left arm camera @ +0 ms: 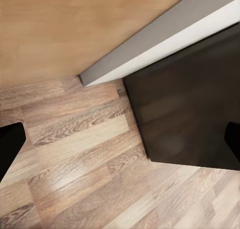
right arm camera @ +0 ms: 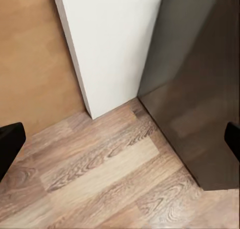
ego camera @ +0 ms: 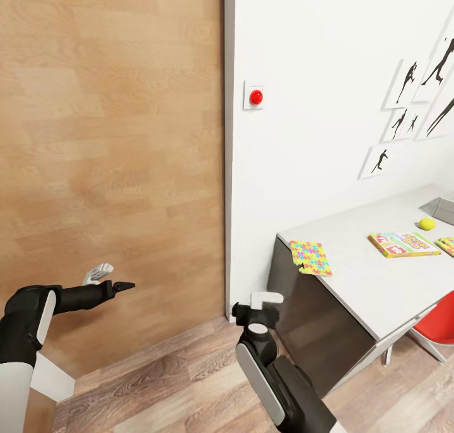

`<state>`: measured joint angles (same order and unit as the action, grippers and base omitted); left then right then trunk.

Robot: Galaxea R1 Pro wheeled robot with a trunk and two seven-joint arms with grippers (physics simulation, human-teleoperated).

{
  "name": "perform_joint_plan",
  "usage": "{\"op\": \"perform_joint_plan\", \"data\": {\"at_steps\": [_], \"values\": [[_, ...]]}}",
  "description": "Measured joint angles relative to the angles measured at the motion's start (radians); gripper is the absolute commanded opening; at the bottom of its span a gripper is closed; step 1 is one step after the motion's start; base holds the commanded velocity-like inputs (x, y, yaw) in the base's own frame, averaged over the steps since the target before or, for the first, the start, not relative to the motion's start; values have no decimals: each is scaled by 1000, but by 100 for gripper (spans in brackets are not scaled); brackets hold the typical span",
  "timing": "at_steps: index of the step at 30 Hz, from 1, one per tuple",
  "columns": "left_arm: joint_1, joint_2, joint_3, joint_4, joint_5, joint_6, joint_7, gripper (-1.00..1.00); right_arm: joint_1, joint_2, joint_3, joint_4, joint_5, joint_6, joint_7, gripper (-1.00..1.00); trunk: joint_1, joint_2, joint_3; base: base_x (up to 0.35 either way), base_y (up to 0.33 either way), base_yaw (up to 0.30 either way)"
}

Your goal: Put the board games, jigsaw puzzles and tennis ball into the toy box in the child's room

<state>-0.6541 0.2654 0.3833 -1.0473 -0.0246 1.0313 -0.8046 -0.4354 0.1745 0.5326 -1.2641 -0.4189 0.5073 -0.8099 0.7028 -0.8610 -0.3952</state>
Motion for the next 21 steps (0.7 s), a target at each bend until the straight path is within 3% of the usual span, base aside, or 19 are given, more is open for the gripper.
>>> {"op": "perform_joint_plan", "data": {"at_steps": [3, 5, 8, 13, 18, 21], "values": [[0, -1, 0, 0, 0, 0, 1, 100, -1, 0, 14, 28, 24, -2, -103, 100, 0, 0, 0, 0, 0, 0], [0, -2, 0, 0, 0, 0, 2, 100, -2, 0, 20, 42, 54, -1, -180, 100, 0, 0, 0, 0, 0, 0], [0, -4, 0, 0, 0, -1, 4, 100, -2, 0, 59, 60, 114, 8, -282, 100, 0, 0, 0, 0, 0, 0], [0, -4, 0, 0, 0, -1, 6, 100, -1, 0, 113, 68, 156, 53, -346, 100, 0, 0, 0, 0, 0, 0], [0, -4, 0, 0, 0, -1, 6, 100, 0, 0, 164, 64, 165, 84, -376, 100, 0, 0, 0, 0, 0, 0], [0, -5, 0, 0, 0, -1, 5, 100, 1, 0, 241, 65, 167, 103, -413, 100, 0, 0, 0, 0, 0, 0]]}}
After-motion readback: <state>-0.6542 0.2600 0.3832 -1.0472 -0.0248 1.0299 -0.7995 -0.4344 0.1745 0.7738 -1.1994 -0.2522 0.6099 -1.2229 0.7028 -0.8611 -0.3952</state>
